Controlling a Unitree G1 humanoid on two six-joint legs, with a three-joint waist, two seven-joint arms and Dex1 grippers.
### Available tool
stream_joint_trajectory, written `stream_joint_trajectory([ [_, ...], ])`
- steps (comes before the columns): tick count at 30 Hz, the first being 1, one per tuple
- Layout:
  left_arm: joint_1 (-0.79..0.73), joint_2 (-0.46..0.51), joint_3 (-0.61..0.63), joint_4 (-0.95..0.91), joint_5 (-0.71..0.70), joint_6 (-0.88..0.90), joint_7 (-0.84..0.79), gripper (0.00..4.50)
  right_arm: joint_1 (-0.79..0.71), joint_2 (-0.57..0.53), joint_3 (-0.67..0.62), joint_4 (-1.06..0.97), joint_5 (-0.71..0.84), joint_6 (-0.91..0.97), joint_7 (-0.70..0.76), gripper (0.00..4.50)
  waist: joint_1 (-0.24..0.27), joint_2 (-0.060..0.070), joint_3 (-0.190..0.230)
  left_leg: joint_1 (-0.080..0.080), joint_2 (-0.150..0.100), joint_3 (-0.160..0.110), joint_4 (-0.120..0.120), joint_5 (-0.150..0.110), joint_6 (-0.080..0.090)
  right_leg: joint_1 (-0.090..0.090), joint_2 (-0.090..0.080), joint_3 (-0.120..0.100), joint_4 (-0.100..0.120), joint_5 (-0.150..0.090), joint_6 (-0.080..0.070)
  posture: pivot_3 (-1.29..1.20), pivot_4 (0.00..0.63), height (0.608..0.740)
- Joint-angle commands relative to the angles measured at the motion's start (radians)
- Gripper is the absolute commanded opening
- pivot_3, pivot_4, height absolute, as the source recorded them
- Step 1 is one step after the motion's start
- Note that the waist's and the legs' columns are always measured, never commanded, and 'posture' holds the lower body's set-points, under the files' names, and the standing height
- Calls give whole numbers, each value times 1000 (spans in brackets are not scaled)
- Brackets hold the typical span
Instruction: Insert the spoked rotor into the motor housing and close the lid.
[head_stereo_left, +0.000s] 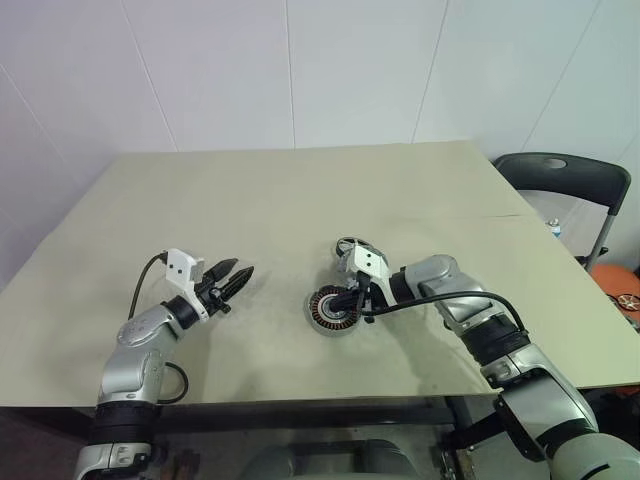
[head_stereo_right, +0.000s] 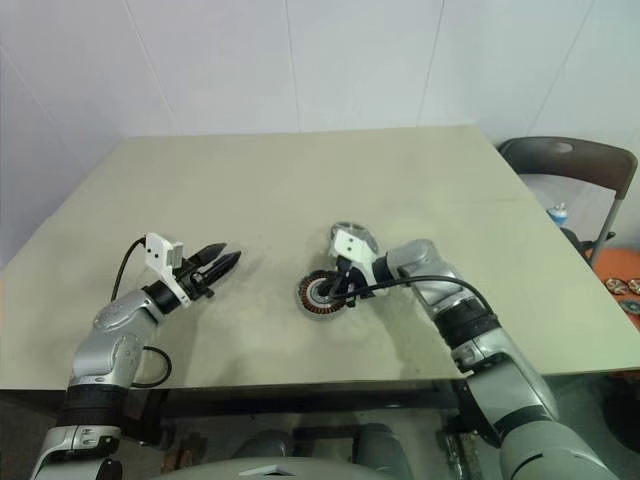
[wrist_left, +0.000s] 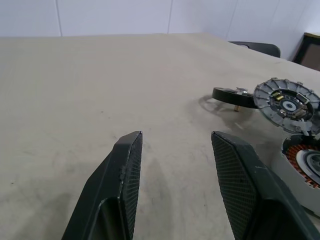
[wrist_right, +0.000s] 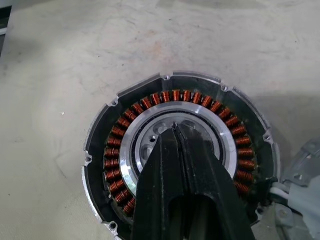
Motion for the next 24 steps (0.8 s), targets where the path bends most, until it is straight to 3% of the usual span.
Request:
stream_joint_trajectory([
  [1,-31,8,8,-5,4,-22,-6,2344,-2,6,-22,-29,5,3,-2,10,0,0,0,0,0,0,0,0,0,0,0,0,0,0,0,0,0,740],
  [10,-22,6,8,-9,4,-24,-3,2344,-2,27,-41,-21,14,19,-18,10,-1,0,0,0,0,0,0,0,0,0,0,0,0,0,0,0,0,740],
  [16,-13,-2,5,-16,4,-25,4,2344,-38,61,-133,8,85,91,-32,10,0,0,0,0,0,0,0,0,0,0,0,0,0,0,0,0,0,740],
  [24,-11,-6,1,-15,7,-28,3,2344,-9,54,-123,3,62,65,-31,10,0,0,0,0,0,0,0,0,0,0,0,0,0,0,0,0,0,740],
])
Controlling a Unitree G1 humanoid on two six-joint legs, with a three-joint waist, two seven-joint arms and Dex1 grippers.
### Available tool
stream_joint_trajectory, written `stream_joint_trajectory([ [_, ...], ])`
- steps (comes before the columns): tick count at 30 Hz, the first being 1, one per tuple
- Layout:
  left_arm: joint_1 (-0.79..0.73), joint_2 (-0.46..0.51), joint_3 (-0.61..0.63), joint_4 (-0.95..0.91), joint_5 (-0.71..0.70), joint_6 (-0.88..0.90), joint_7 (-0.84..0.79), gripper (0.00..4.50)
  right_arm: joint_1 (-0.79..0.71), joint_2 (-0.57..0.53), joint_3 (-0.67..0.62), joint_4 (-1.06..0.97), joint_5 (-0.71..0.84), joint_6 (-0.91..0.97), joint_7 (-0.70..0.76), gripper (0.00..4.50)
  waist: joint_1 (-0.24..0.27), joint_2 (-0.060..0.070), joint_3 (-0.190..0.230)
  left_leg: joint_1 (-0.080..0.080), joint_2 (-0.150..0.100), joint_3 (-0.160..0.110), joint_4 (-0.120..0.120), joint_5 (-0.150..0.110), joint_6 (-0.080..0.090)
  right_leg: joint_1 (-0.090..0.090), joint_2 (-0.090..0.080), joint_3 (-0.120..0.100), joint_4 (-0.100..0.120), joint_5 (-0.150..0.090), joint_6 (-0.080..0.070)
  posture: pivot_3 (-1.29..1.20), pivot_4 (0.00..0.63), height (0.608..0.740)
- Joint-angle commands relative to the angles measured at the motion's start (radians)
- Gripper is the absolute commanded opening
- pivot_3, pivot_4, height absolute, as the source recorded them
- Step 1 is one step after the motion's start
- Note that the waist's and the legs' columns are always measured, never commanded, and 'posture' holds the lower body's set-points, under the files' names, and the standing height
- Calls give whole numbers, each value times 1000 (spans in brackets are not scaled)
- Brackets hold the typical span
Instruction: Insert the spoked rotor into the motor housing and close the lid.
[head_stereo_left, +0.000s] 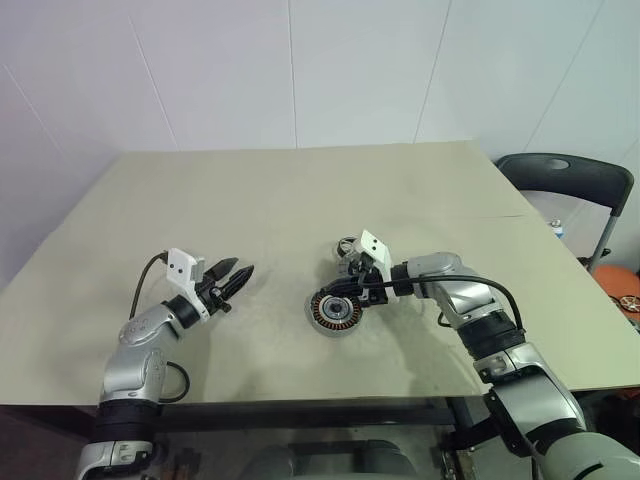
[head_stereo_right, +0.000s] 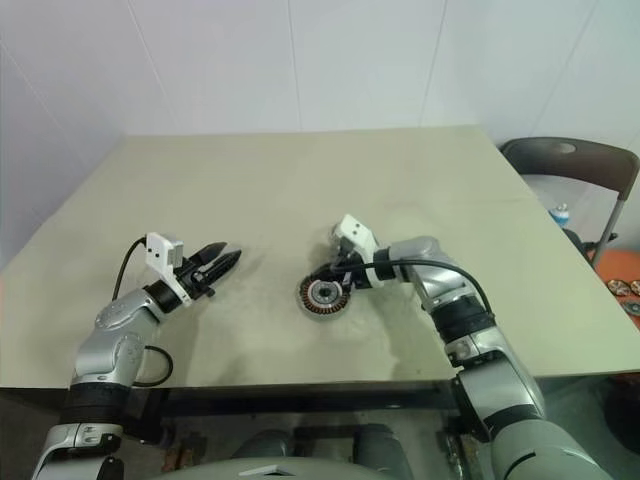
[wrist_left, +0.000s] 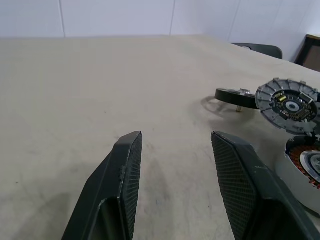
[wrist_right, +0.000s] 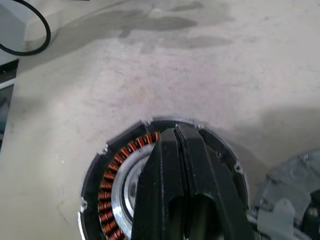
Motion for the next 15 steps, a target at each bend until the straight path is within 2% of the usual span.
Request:
stream_joint_trajectory([
  [1,-16,1,4,-21,6,-21,1,2344,-8,2,-12,-15,3,-15,-3,10,0,0,0,0,0,0,0,0,0,0,0,0,0,0,0,0,0,740],
  [11,-26,5,9,-20,7,-21,1,2344,29,7,54,-26,-56,-78,-3,10,0,0,0,0,0,0,0,0,0,0,0,0,0,0,0,0,0,740],
  [15,-34,6,26,-40,-8,-15,10,2344,-3,26,-11,-14,11,-9,-4,10,0,0,0,1,0,0,0,0,0,1,0,0,0,0,0,0,0,740],
])
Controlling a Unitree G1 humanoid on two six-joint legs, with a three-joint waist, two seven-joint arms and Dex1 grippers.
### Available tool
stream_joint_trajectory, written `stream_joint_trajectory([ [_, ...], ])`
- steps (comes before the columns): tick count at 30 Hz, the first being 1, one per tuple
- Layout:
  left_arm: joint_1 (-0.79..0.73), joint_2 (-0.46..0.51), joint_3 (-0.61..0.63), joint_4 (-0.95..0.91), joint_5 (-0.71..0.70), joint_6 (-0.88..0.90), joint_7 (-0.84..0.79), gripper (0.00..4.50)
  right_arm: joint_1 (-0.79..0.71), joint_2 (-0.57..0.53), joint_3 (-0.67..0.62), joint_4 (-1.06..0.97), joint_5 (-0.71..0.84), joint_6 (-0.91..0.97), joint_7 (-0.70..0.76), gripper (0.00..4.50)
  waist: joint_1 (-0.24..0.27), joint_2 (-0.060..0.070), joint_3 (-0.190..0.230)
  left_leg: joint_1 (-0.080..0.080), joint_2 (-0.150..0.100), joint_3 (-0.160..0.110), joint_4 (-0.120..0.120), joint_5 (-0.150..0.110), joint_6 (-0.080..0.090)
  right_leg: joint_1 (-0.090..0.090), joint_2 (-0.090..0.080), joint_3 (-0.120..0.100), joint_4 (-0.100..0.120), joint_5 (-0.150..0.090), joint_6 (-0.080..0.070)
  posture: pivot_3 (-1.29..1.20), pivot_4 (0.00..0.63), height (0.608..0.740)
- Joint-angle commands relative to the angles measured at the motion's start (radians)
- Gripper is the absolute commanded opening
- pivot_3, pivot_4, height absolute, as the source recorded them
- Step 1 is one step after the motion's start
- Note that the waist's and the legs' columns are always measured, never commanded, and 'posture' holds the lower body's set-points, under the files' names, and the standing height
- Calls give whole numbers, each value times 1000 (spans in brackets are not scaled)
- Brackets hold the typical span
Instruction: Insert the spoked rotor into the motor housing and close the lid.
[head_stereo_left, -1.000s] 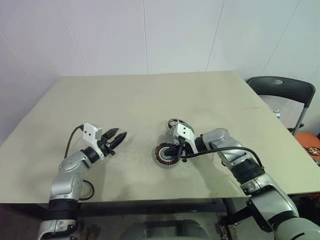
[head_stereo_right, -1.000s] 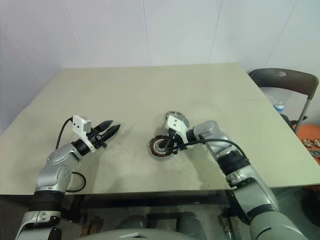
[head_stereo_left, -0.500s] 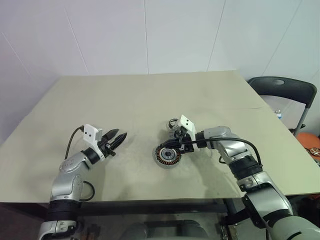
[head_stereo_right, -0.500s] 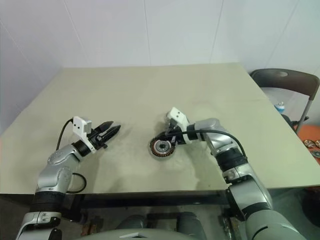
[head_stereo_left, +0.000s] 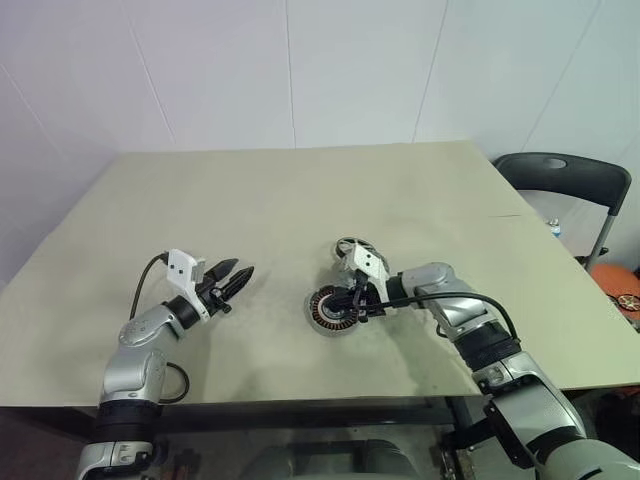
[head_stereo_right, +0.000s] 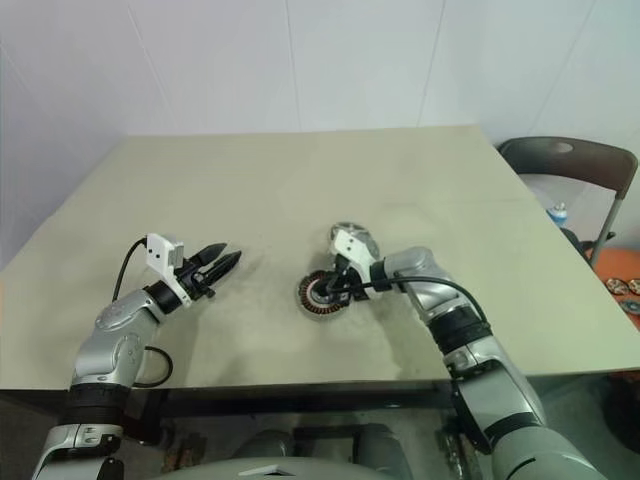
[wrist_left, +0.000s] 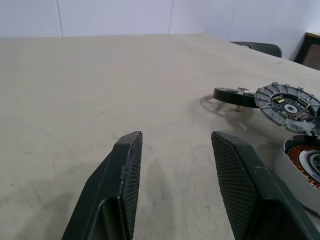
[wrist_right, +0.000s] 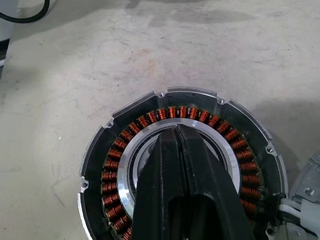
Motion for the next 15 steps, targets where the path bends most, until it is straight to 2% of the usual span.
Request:
stream_joint_trajectory([
  [1,-31,5,33,-51,-27,-4,12,2344,-61,26,-100,-15,106,113,8,10,0,0,0,0,0,0,0,0,0,0,0,0,0,0,0,0,0,740],
  [4,-31,11,35,-61,-33,3,12,2344,-113,13,-174,-62,223,260,59,10,0,0,0,-1,0,0,0,0,0,-1,0,0,0,0,0,0,0,740],
  [9,-30,7,36,-45,-21,-7,9,2344,-193,3,-272,-107,332,358,48,10,0,0,0,-1,0,0,-2,0,0,-2,0,0,-1,0,0,0,0,740],
  [12,-34,3,33,-40,-18,-10,11,2344,-244,5,-301,-41,301,291,-10,10,0,0,0,-1,0,0,-1,0,0,-2,0,0,-1,0,0,0,0,740],
  [13,-35,0,31,-38,-16,-12,12,2344,-261,8,-301,15,254,211,-59,10,0,0,0,-1,0,0,-1,0,0,-1,0,0,-1,0,0,0,0,740],
  [15,-36,-5,26,-35,-13,-16,13,2344,-322,20,-315,203,137,-2,-255,10,-1,0,0,-1,0,0,-1,0,0,-1,0,0,0,0,0,0,0,740],
])
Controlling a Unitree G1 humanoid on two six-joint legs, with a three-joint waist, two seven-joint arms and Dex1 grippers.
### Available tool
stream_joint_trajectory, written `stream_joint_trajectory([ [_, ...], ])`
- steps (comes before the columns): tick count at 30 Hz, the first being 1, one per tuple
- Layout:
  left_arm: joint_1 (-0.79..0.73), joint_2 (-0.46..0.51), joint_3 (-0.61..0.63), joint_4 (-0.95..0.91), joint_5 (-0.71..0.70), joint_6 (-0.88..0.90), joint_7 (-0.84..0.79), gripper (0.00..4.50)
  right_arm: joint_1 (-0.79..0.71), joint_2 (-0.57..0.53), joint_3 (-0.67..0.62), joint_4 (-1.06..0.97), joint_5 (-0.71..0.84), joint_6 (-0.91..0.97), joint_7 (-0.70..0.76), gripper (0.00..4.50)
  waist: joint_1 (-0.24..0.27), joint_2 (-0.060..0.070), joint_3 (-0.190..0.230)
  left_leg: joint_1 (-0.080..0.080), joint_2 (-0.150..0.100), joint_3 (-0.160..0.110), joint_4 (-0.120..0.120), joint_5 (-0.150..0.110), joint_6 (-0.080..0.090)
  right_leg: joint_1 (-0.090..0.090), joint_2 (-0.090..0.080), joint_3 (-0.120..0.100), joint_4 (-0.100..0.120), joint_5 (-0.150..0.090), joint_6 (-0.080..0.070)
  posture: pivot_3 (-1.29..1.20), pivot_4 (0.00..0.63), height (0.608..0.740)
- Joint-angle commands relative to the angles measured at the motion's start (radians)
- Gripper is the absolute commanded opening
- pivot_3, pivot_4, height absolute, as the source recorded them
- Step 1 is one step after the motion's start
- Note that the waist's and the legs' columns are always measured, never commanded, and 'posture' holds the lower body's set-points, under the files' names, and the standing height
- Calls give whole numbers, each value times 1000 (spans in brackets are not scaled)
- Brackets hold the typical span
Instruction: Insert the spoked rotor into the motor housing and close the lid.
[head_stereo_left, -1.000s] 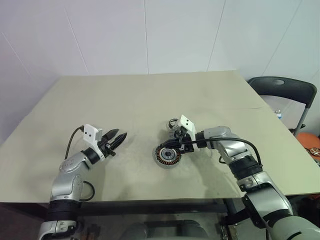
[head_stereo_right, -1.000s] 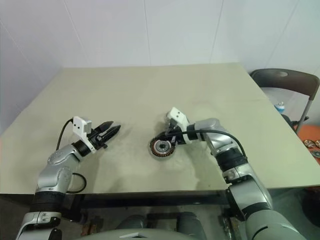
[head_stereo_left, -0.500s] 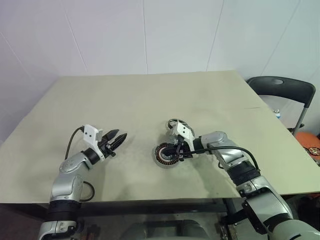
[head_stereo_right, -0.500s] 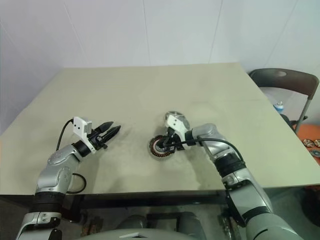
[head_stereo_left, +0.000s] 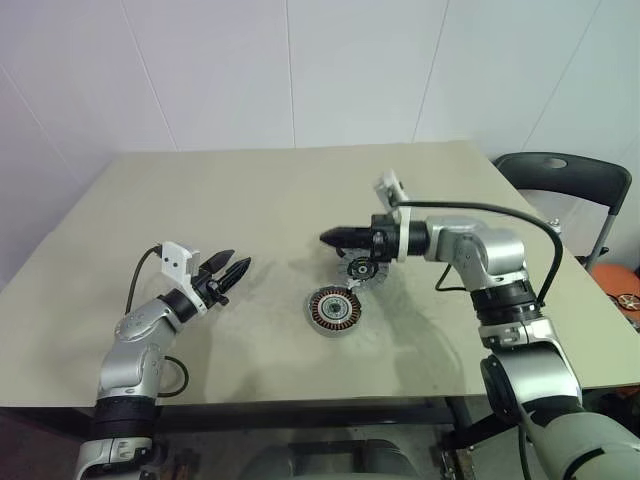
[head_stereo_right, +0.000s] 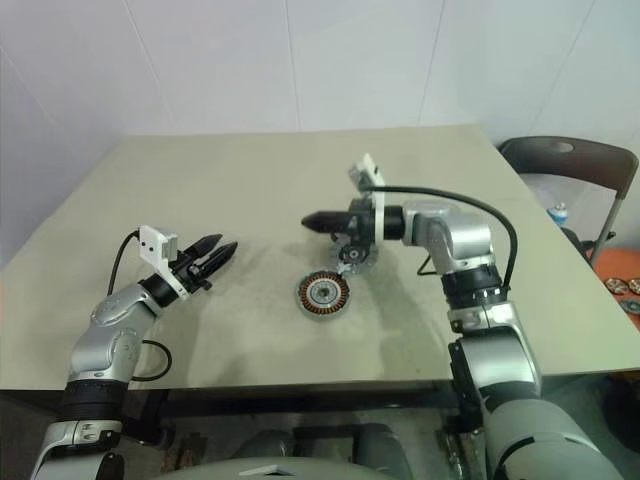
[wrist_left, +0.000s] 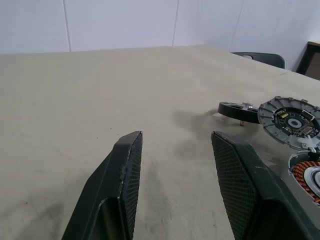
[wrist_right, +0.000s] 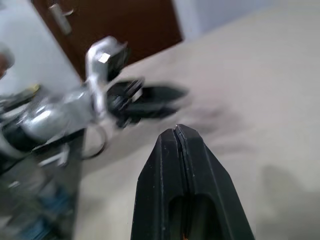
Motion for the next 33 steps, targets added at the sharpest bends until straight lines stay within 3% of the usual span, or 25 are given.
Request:
stream_joint_trajectory([
  [1,-20,-6,3,-12,-1,-22,2,2344,-97,8,-40,252,-157,-312,-246,10,0,0,0,0,0,0,0,0,0,0,0,0,0,0,0,0,0,740],
  [5,-21,-9,5,-12,1,-25,2,2344,-125,-31,31,359,-263,-513,-199,10,-1,0,0,-1,0,0,-1,0,0,-1,0,0,0,0,0,0,0,740],
  [10,-21,-4,9,-6,2,-28,0,2344,-135,-122,89,301,-233,-405,136,10,-6,0,0,-4,0,2,0,0,0,-6,0,2,0,0,0,0,0,740],
  [12,-23,-3,10,-4,2,-29,0,2344,-103,-203,124,215,-197,-302,323,10,-3,0,0,-5,0,2,0,0,0,-6,0,2,0,0,0,0,0,740],
  [14,-24,-2,11,-4,2,-29,0,2344,-92,-261,126,176,-167,-219,420,10,1,0,0,-5,0,2,0,0,1,-6,0,2,0,0,0,0,0,740],
  [17,-21,-1,10,-2,4,-35,-2,2344,-79,-304,109,174,-159,-157,439,10,1,0,0,-5,0,2,1,-1,1,-6,0,1,0,0,0,0,0,740],
  [21,-17,5,12,0,2,-34,-9,2344,55,-400,134,34,-182,-173,482,10,4,0,0,-5,0,2,1,-1,1,-5,0,1,0,0,0,0,0,740],
  [24,-21,13,11,15,4,-35,-19,2344,226,-475,157,-149,-178,-158,496,588,4,0,0,-7,0,2,1,-1,1,-7,-1,1,-1,0,0,0,0,740],
  [26,-29,16,9,27,5,-36,-25,2344,325,-503,174,-262,-168,-113,484,1218,5,0,0,-9,0,1,2,-1,1,-8,-1,0,-1,0,0,0,0,740],
  [27,-36,15,5,35,8,-38,-27,2344,354,-502,181,-285,-170,-98,466,1514,3,0,0,-10,0,1,2,-1,1,-8,-1,0,-1,0,0,0,0,740],
  [33,-65,9,-12,50,15,-39,-33,2344,351,-393,163,-278,-162,-42,306,1514,2,-1,1,-7,3,5,5,-1,1,-6,-1,0,0,1,0,0,0,740],
])
